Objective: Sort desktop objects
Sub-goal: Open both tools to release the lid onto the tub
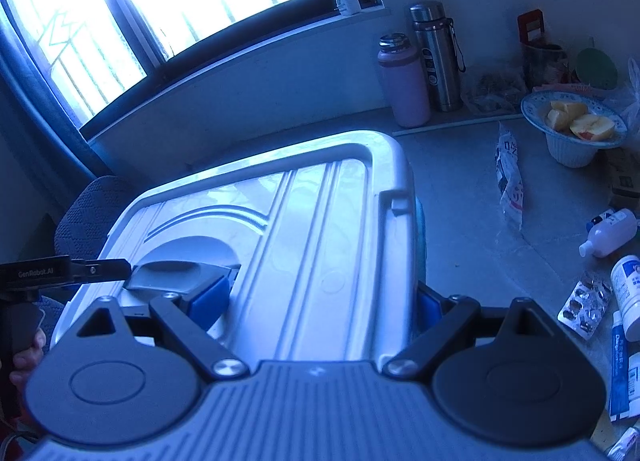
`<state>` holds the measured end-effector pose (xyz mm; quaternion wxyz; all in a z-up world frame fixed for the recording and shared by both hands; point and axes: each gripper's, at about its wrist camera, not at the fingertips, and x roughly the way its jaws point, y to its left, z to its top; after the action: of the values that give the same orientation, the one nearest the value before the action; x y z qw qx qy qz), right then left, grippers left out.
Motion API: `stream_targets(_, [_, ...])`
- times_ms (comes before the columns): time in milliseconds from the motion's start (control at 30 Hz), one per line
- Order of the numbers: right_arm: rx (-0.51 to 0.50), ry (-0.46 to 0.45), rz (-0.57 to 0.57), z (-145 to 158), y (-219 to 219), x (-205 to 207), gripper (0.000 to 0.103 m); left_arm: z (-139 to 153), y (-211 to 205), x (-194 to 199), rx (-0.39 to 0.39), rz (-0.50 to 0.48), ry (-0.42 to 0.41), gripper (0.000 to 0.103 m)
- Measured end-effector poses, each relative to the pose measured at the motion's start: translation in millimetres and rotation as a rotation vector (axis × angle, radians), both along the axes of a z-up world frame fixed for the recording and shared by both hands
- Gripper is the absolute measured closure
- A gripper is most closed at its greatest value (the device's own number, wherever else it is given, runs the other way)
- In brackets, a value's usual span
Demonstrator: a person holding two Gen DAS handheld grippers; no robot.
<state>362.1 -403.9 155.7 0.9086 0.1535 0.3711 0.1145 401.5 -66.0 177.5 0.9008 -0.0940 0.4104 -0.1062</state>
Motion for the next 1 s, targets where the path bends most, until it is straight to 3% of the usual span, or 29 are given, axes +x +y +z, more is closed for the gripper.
stream_targets(267, [-0.027,0.005,0.001,0.5,3.6,5.7,0.011,-4.4,1.1,3.1,-0.006,0.006,0.014,0.004])
stream_targets(433, [-0.172,-0.04,0.007,3.9,15.9,3.8,0.011,-6.1,-7.4,4.6,0.137,0.021,-0.01,0.007])
stream_targets(733, [-0.213,-0.062,-0.012,10.6,14.8,5.6,0.011,-1.4,-5.6,9.3,0.131,0.021,0.001,0.007])
stream_targets(900, [-0.218,-0.007,-0.038,9.1,11.1,5.1,0.008,6.0,-0.9,7.3,0.14,0.041,0.02,0.006])
stream_targets(1000, [-0.245,0.045,-0.046,12.6,12.6,7.1,0.007,11.3,-7.6,9.5,0.213,0.022,0.06,0.006])
